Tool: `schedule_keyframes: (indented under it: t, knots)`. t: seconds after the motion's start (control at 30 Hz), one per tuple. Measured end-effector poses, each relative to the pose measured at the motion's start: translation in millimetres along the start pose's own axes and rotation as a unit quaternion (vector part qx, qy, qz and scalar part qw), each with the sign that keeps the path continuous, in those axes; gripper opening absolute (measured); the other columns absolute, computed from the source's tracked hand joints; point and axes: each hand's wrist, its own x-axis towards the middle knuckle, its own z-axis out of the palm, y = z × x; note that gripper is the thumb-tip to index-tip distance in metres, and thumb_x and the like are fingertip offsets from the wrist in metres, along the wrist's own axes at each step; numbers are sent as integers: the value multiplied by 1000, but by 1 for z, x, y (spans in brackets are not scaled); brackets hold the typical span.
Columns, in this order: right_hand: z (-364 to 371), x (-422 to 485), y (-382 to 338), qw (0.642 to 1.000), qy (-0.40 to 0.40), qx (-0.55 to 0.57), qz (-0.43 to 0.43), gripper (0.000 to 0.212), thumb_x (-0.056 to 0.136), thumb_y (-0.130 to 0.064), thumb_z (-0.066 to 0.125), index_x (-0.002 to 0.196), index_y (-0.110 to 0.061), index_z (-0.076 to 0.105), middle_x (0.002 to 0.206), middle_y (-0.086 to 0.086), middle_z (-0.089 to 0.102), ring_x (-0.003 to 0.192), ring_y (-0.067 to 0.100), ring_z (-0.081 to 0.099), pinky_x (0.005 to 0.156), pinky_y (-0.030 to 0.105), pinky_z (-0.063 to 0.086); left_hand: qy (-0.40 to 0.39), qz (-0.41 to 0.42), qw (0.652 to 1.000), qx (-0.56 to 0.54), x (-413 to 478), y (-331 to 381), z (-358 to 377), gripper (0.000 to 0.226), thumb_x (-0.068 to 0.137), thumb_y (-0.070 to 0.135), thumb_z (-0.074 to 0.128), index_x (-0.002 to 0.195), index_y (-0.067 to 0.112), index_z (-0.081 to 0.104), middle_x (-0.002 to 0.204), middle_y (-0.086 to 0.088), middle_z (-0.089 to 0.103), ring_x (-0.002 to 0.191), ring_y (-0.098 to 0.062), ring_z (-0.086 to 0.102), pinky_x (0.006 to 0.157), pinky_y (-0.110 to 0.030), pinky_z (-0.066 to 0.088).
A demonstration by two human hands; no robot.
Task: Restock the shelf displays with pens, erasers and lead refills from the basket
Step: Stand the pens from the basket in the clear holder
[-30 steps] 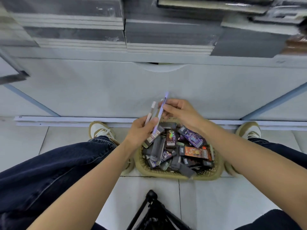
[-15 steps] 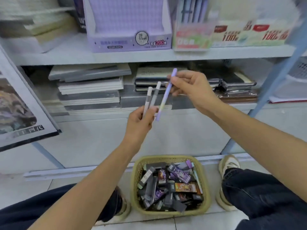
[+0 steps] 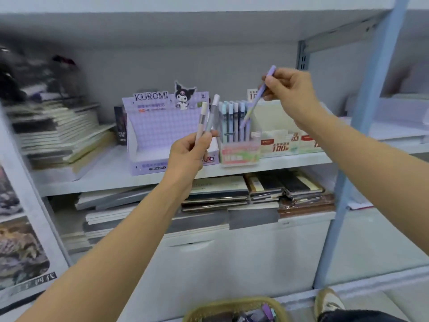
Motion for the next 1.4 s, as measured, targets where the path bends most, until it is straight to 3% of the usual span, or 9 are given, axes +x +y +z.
schedule_keyframes:
  t: [0.17, 0.27, 0.47, 0.6, 0.9, 1.0, 1.1, 1.23, 1.4]
  knots:
    - [22, -8, 29, 997, -43, -59, 30, 15, 97, -6, 54, 106, 0, 66, 94, 17, 69, 79, 15, 70, 78, 24, 58, 6, -18, 1000, -2, 9, -8, 3, 19, 97, 30, 58, 102, 24, 74, 69, -6, 41, 53, -7, 34, 45, -10, 33]
    - [24, -7, 35, 994, -73, -81, 27, 17, 97, -9, 55, 109, -2, 66, 97, 14, 70, 86, 19, 71, 80, 26, 58, 5, -26, 1000, 0, 11, -13, 4, 19, 95, 31, 60, 105, 22, 74, 58, 20, 54, 52, 2, 47, 47, -10, 35]
    - [19, 1, 34, 984, -138, -109, 23, 17, 95, -11, 58, 109, -5, 64, 94, 9, 71, 83, 13, 71, 79, 25, 58, 0, -34, 999, -13, 14, -16, 2, 22, 91, 32, 65, 109, 21, 73, 56, 23, 58, 48, 6, 50, 43, -7, 34]
    - [29, 1, 34, 989, -118, -82, 24, 28, 93, -8, 62, 119, -12, 53, 85, 14, 72, 76, 20, 71, 72, 24, 58, 7, -44, 999, -26, 17, -18, 3, 27, 88, 32, 68, 112, 18, 71, 57, 22, 58, 46, 4, 50, 42, -8, 34]
    - [40, -3, 32, 974, -42, -223, -21, 21, 84, -15, 74, 105, -16, 71, 84, -5, 55, 72, 6, 46, 67, 13, 40, 5, -44, 998, -50, 14, -13, 5, 15, 87, 34, 68, 95, 24, 74, 66, 17, 65, 52, 3, 53, 43, -9, 34]
    - [34, -6, 18, 992, -32, -121, 5, 29, 92, -21, 64, 120, -12, 66, 96, -2, 64, 81, 5, 56, 70, 13, 47, 0, -39, 997, -61, 11, -10, 5, 14, 89, 33, 66, 84, 26, 77, 72, 9, 66, 60, -2, 50, 45, -11, 34]
    - [30, -19, 5, 992, -99, 46, 71, 27, 95, -19, 58, 119, -9, 65, 97, 4, 73, 81, 9, 67, 69, 18, 53, -9, -37, 997, -61, 9, -6, 9, 18, 92, 33, 63, 83, 29, 78, 75, 7, 69, 60, -1, 52, 46, -11, 35]
    - [33, -33, -3, 974, -162, 131, 94, 23, 92, -10, 60, 115, -5, 67, 94, 7, 74, 83, 16, 70, 71, 22, 57, -24, -49, 998, -34, 7, -3, 20, 16, 93, 36, 61, 91, 27, 74, 78, 7, 73, 65, -2, 60, 51, -13, 40]
    - [11, -20, -8, 976, -115, 148, 109, 14, 91, -8, 61, 102, -4, 67, 88, 8, 71, 76, 15, 67, 74, 23, 58, -23, -58, 997, -44, 7, 4, 25, 23, 97, 33, 56, 103, 20, 73, 94, -5, 71, 59, -4, 50, 41, -11, 31]
